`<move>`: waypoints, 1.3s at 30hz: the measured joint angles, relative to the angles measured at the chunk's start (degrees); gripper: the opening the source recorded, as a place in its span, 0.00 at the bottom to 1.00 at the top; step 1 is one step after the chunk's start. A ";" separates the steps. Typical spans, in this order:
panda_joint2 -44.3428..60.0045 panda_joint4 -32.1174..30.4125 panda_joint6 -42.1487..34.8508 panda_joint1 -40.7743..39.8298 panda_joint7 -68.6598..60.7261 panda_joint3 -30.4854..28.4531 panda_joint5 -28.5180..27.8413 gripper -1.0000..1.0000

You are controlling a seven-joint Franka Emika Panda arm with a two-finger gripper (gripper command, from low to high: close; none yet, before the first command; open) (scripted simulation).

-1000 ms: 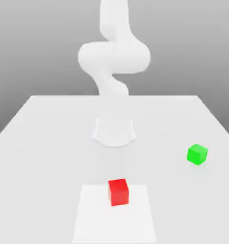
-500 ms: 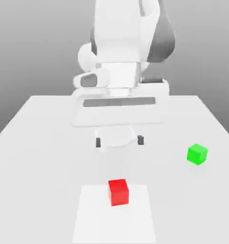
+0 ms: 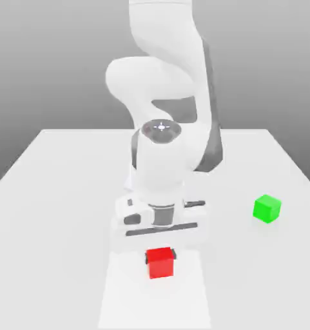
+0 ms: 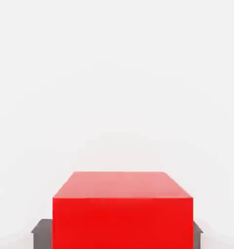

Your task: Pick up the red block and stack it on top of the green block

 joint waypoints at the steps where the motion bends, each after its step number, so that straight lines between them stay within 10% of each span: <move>1: 0.91 0.13 0.79 -0.15 -0.03 0.16 0.04 0.00; 9: -12.60 -1.81 -10.79 -0.08 1.04 -0.21 -1.25 0.00; 30: -27.10 -5.16 -20.72 31.99 44.38 31.31 16.50 0.00; 39: -24.07 -5.17 -16.95 30.61 49.05 34.75 13.32 0.00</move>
